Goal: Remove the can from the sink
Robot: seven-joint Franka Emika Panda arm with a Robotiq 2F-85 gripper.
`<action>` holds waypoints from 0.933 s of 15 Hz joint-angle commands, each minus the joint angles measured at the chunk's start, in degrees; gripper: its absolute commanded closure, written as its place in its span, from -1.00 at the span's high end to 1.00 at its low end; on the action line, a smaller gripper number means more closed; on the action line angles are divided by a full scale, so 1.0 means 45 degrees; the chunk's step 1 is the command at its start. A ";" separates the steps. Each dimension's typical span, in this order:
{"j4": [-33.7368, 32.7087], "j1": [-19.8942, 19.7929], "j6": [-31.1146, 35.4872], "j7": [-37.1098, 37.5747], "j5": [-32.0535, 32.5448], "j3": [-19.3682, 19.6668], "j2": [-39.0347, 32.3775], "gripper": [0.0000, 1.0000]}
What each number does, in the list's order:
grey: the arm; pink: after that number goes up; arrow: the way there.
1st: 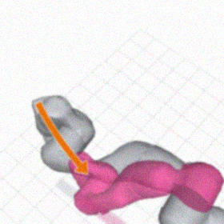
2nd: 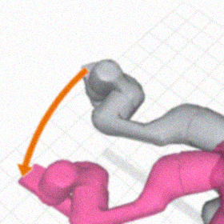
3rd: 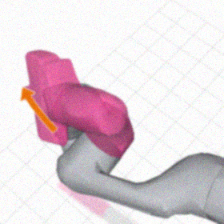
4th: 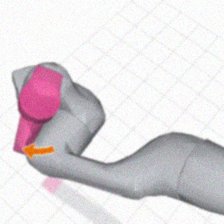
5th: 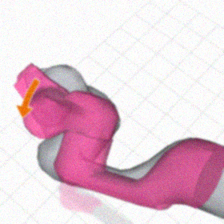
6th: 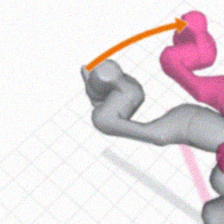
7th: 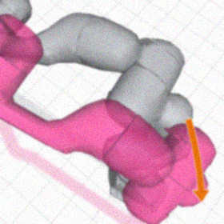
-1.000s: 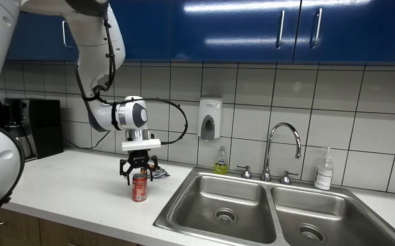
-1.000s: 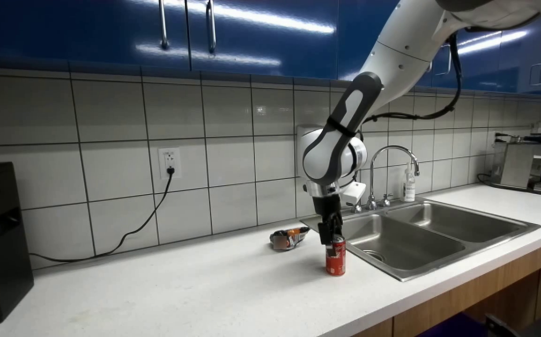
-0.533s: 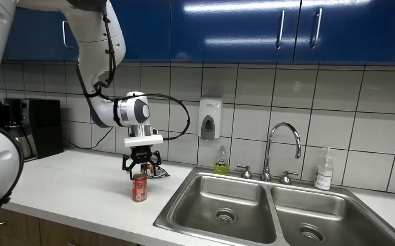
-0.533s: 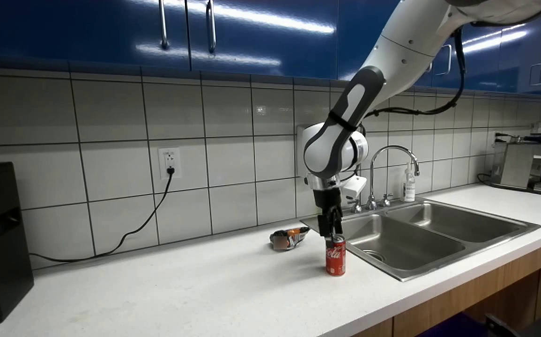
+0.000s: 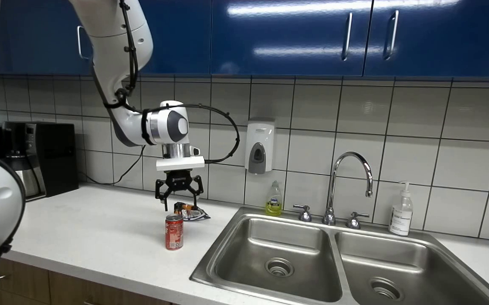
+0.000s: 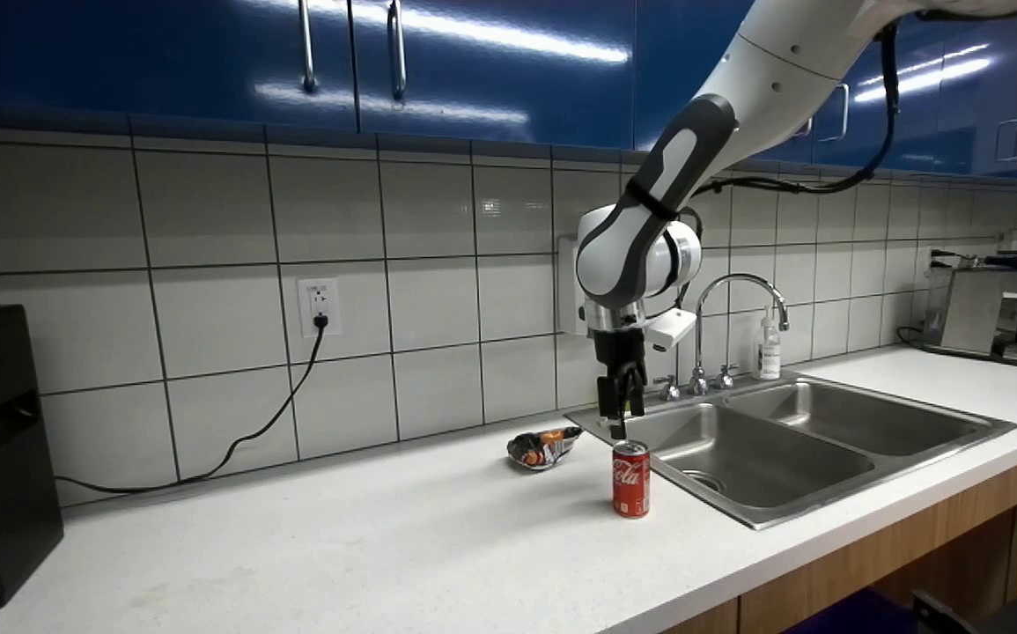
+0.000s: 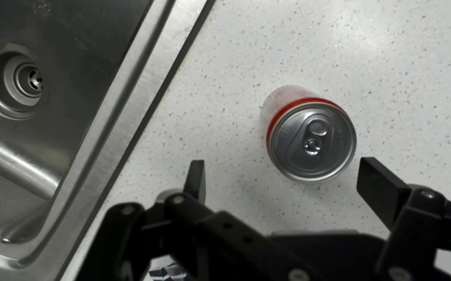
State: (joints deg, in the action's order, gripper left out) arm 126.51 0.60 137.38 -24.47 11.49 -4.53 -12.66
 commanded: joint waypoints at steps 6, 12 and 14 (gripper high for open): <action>0.1149 -0.0455 0.0194 -0.0684 -0.0941 0.0423 0.1548 1.00; 0.2057 -0.0900 0.0206 -0.0262 -0.0942 0.1334 0.2312 1.00; 0.2317 -0.1071 0.0225 -0.0113 -0.0955 0.1653 0.2506 1.00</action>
State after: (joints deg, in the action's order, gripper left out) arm 133.55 -2.70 137.38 -25.58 7.99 1.77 -4.82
